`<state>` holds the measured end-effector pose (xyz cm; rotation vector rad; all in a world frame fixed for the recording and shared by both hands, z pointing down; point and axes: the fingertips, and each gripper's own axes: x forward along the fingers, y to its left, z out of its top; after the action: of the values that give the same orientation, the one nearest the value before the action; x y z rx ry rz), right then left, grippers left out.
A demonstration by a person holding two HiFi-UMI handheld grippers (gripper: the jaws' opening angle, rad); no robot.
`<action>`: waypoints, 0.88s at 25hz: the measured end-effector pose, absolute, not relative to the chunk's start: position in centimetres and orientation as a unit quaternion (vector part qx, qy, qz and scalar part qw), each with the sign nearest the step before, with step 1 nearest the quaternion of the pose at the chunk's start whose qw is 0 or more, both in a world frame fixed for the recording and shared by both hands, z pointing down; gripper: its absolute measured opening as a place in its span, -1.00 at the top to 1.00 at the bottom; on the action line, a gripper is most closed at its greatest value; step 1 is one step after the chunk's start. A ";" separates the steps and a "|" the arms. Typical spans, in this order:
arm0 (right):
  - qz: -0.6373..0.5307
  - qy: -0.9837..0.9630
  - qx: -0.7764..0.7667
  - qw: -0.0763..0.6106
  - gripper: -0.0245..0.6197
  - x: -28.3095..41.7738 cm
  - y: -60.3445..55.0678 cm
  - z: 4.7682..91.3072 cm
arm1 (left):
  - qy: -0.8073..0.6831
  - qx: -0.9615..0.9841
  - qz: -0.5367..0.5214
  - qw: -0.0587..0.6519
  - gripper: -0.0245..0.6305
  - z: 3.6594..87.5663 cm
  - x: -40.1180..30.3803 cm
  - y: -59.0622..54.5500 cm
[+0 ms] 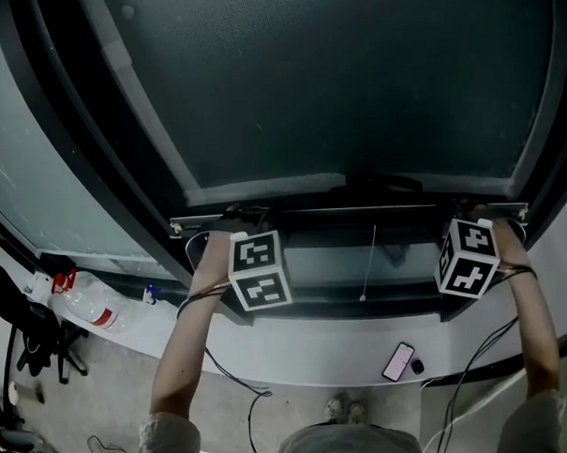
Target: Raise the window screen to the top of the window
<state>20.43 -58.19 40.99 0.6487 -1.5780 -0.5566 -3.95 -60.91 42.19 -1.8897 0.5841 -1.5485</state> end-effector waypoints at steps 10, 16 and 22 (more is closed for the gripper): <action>-0.196 -0.699 0.243 0.643 0.88 20.2 -57.9 41.3 | 0.184 -0.738 -0.600 0.246 0.87 42.9 -3.8 -60.6; -0.226 -0.695 0.267 0.629 0.88 20.1 -58.1 39.4 | 0.217 -0.733 -0.584 0.275 0.87 41.1 -3.9 -60.9; -0.293 -0.665 0.321 0.607 0.88 20.3 -58.9 32.0 | 0.271 -0.720 -0.548 0.328 0.87 33.3 -4.2 -61.5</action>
<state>20.27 -58.90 31.95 0.7412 -1.5374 -0.6765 -4.19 -61.49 33.27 -1.8851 0.7105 -1.4356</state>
